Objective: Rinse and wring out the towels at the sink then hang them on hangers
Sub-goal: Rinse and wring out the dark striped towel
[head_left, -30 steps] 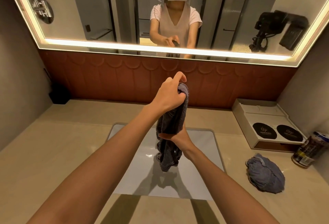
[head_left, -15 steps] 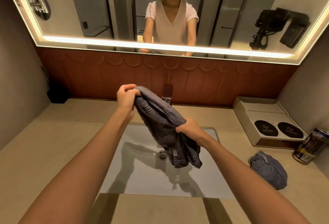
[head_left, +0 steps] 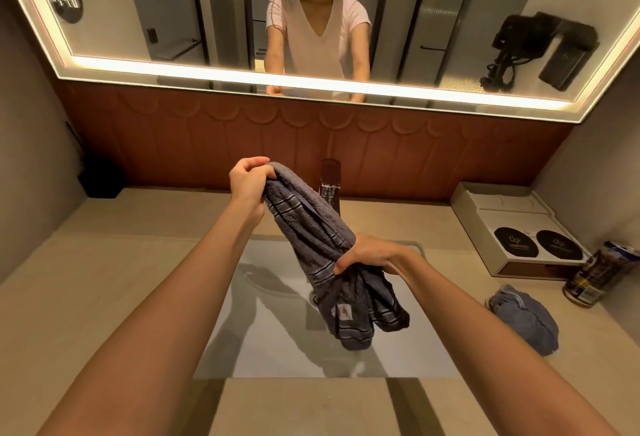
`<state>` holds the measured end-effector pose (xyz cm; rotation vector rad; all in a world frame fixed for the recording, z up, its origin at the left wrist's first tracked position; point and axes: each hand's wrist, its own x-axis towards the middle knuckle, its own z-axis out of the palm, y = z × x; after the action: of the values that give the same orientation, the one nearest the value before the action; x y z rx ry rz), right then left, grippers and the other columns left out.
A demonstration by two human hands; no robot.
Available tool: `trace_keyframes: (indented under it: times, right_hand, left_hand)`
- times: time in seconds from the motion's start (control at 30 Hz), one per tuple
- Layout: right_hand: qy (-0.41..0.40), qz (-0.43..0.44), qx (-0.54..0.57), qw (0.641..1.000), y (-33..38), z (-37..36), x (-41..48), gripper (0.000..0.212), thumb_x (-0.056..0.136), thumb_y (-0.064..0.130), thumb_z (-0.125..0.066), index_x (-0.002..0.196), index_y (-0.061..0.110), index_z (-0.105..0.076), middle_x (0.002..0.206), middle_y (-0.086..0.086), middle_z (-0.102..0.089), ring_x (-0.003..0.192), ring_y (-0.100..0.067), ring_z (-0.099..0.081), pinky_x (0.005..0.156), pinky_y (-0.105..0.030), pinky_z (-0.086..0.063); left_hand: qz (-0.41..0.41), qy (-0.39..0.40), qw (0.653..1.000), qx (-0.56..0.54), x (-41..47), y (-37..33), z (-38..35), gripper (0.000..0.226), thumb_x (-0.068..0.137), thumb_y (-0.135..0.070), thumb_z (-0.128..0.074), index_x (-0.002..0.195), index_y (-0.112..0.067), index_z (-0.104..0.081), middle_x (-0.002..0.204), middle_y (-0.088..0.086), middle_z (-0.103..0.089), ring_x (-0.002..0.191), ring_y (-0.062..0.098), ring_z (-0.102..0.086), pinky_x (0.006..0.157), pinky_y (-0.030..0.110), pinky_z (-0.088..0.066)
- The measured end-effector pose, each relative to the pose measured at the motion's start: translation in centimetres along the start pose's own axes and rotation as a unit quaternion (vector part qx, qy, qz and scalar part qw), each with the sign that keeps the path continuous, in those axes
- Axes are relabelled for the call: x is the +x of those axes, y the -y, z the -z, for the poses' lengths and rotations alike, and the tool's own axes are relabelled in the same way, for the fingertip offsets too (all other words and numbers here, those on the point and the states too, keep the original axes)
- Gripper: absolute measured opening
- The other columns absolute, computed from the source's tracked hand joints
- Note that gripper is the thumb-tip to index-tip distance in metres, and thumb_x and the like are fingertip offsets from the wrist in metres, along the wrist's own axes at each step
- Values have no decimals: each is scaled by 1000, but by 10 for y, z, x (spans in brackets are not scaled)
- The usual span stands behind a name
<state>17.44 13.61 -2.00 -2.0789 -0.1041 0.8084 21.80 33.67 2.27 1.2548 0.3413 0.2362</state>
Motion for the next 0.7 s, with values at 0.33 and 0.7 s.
trace_keyframes:
  times: [0.33, 0.7]
  right_hand:
    - [-85, -5, 22, 996, -1, 5, -3, 28, 74, 15, -74, 98, 7, -62, 83, -6, -68, 71, -20, -66, 71, -28, -57]
    - [-50, 37, -40, 997, 24, 22, -13, 35, 73, 5, -62, 107, 1, -59, 98, -16, -65, 85, -28, -62, 81, -37, -52]
  left_hand:
    - [53, -31, 997, 38, 11, 14, 15, 28, 78, 11, -47, 71, -15, -52, 73, 6, -50, 61, 14, -47, 46, 21, -40]
    - [-106, 392, 800, 441, -43, 63, 7, 113, 68, -4, -75, 148, -24, 2, 154, -1, -7, 139, 16, -14, 111, 30, -26]
